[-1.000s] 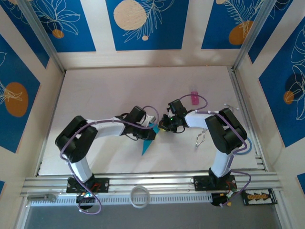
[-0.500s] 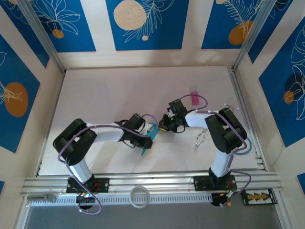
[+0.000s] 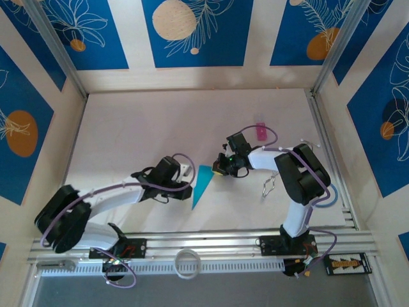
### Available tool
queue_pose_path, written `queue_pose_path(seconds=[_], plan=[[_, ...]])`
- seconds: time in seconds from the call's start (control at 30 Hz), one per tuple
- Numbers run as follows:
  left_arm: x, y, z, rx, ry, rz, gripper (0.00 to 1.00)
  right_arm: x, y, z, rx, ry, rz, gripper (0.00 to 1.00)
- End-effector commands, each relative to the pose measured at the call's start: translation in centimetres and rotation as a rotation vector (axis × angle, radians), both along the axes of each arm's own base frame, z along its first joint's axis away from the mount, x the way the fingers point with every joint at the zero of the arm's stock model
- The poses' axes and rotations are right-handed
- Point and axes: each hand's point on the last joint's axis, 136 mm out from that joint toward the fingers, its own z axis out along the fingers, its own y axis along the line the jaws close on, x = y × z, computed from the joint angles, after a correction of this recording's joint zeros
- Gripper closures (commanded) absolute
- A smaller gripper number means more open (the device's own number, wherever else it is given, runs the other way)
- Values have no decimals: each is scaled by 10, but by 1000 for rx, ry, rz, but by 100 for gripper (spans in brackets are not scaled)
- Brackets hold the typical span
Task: Fold a paper plane with a square sheet of paper (pick it up from the middle)
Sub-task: Fold the wing for the fifth time at the center of the table.
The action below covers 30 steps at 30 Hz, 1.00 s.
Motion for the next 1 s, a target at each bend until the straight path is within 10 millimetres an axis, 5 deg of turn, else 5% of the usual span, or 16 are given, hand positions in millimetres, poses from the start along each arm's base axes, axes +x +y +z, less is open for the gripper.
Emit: queue_pose_path(seconds=[0.0,0.17,0.37,0.63,0.97], plan=[[21,26,-3,66,-53,137,81,-5,-1,-6,-25,16,61,98],[32,17,-6,-19,32,155,79,5,11,19,3,-55,114,93],[42,1,-7,-85,92,151,78,-5,-1,23,-60,-50,77,85],[43,4,-17,-58,101,140,72,-25,-18,26,-74,-50,12,72],[39,-6,-18,-102,145,111,68,-35,-5,23,6,-11,-12,71]])
